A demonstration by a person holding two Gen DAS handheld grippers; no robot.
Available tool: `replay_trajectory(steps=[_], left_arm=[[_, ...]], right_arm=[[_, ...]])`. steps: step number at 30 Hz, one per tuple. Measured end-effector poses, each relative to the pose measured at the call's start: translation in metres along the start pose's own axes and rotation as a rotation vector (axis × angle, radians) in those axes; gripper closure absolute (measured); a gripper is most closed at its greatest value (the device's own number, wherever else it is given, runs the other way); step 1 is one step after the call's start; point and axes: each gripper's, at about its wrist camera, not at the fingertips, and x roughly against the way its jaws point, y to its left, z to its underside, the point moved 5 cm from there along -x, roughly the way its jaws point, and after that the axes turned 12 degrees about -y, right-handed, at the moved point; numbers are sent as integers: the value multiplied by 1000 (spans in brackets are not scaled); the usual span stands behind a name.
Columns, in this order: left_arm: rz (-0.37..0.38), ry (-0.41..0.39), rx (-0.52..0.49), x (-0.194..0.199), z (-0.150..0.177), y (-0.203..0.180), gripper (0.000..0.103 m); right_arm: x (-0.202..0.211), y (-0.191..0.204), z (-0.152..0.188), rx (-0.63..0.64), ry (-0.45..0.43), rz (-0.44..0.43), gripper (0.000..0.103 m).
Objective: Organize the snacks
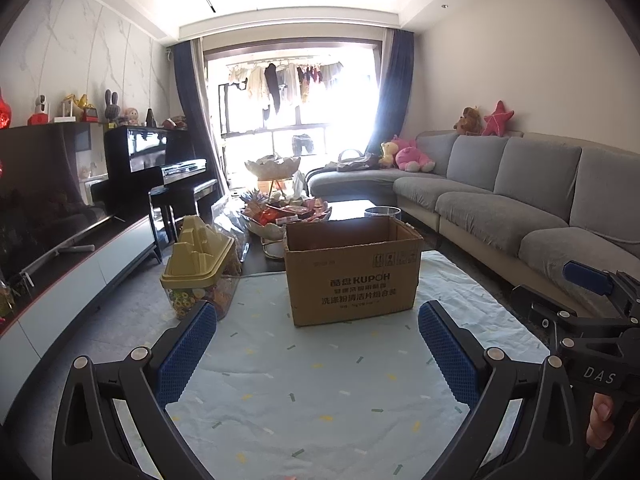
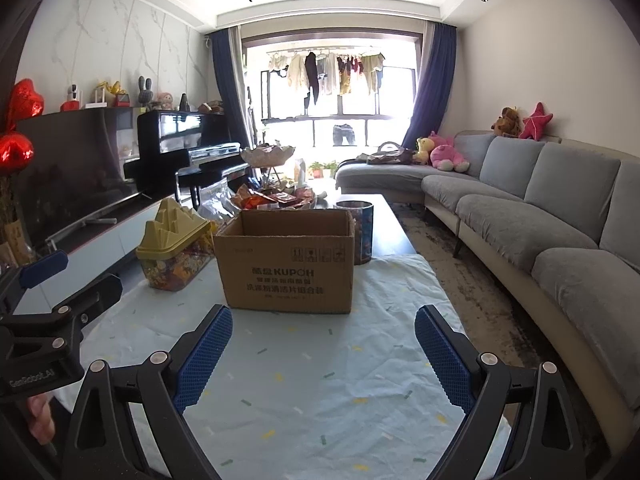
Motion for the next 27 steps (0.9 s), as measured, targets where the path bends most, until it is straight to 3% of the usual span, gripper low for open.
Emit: replay_trajectory(steps=[27], left_arm=[[-10, 6, 4, 12, 9, -2, 0]], right_arm=[[15, 1, 5, -6, -4, -1, 9]])
